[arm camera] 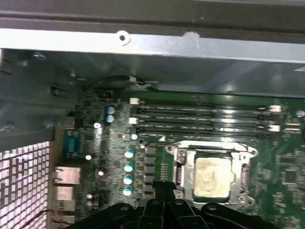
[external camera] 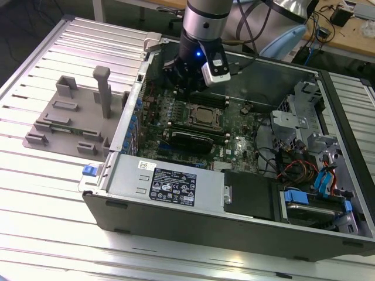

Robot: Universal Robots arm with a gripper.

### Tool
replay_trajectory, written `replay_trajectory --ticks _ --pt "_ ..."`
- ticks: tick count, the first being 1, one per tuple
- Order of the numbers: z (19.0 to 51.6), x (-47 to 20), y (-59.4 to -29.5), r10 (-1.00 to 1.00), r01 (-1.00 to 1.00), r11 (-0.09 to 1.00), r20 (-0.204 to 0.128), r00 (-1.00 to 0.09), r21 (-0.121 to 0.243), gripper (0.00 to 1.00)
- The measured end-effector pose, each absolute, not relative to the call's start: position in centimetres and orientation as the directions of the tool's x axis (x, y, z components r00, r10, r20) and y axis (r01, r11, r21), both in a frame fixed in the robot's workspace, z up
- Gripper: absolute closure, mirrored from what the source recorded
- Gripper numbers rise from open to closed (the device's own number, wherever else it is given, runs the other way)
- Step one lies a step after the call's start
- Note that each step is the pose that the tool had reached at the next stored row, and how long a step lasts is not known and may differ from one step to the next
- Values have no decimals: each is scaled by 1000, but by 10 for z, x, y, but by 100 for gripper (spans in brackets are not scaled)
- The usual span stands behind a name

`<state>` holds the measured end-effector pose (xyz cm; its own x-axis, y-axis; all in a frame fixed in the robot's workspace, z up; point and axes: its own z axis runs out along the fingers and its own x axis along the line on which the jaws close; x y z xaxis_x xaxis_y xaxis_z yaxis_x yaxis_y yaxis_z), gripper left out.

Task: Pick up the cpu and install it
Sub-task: 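Install the first cpu locking lever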

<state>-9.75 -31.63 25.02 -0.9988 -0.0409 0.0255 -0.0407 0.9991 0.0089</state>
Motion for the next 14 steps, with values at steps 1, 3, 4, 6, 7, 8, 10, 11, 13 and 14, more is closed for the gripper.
replay_trajectory --ticks 1,3,4,6,7,8,10,11,13,14 --pt "250 -98 -316 -41 -41 999 37 -998 11 89" --pt "250 -98 -316 -41 -40 999 54 -998 12 89" --pt "250 -98 -316 -41 -40 999 54 -998 12 89" --pt "250 -98 -316 -41 -40 999 54 -998 12 89" --pt "250 -100 -316 -41 -40 999 52 -998 19 89" --pt "250 -102 -316 -42 -40 999 49 -998 30 89" --pt "250 -107 -316 -43 -41 998 46 -998 46 89" --pt "250 -109 -316 -43 -41 998 44 -998 52 89" --pt "250 -112 -316 -44 -41 996 34 -998 82 89" --pt "250 -112 -316 -45 -42 995 33 -998 87 89"
